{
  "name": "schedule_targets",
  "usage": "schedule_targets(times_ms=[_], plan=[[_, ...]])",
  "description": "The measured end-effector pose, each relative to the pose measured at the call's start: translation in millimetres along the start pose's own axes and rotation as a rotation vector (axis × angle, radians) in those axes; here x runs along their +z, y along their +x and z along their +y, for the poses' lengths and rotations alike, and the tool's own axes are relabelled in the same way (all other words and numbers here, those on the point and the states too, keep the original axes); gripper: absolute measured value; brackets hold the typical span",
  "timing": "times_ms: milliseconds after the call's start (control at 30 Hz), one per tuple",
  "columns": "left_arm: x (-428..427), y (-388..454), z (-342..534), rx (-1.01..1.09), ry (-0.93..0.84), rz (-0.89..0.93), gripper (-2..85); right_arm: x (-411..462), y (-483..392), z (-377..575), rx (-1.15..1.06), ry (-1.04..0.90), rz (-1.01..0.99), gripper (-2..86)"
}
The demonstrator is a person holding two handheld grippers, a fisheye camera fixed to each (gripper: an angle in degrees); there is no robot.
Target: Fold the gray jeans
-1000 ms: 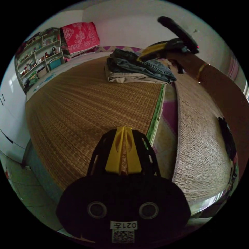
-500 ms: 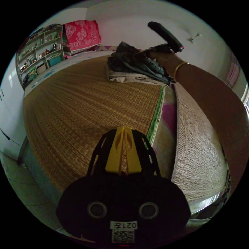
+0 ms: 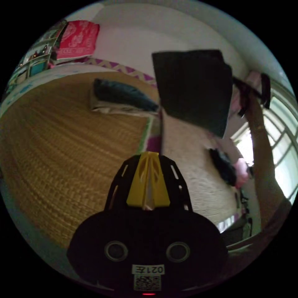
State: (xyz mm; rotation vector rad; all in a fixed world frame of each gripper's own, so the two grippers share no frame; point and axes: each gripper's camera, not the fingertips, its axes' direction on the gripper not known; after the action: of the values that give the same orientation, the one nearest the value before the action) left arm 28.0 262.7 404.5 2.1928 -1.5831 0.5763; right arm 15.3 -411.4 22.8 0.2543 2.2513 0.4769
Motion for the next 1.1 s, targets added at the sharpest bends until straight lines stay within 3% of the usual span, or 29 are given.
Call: schedule_targets(times_ms=[67,133,233,300,467,700,833,967,1100], plan=[[-18.5,36.5,2.9,0.073,0.032,0.188,6.7,-26.4,-56.7,30.5,-0.107,-0.105,-0.02,-0.1],[-29.3,51.4,16.6,0.077,0.052,0.264,8.8,-25.7,-105.4,61.7,-0.159,-0.203,-0.079,0.2],[-22.8,45.1,48.6,0.02,-0.075,0.229,10.4,3.7,-180.6,128.2,-0.175,-0.352,-0.232,1.4],[-16.7,28.4,74.0,0.008,-0.117,0.229,10.2,12.8,-205.3,165.8,-0.117,-0.338,-0.305,2.6],[-53.8,-7.4,105.7,-0.056,-0.055,0.12,9.6,-30.6,-183.9,212.5,0.147,-0.114,-0.365,8.7],[-66.6,9.0,101.9,0.023,-0.058,0.033,9.4,-15.4,-202.1,214.3,0.078,-0.15,-0.386,12.8],[-63.1,17.2,101.0,0.032,-0.054,-0.003,9.3,5.7,-213.5,222.5,0.048,-0.186,-0.265,6.4],[-41.5,31.5,95.4,0.088,-0.109,-0.023,9.2,-35.5,-134.9,258.1,0.346,-0.027,-0.379,4.3],[-14.5,48.9,85.3,0.169,-0.152,-0.14,10.7,-122.3,-39.8,326.6,0.585,0.161,-0.249,3.9]])
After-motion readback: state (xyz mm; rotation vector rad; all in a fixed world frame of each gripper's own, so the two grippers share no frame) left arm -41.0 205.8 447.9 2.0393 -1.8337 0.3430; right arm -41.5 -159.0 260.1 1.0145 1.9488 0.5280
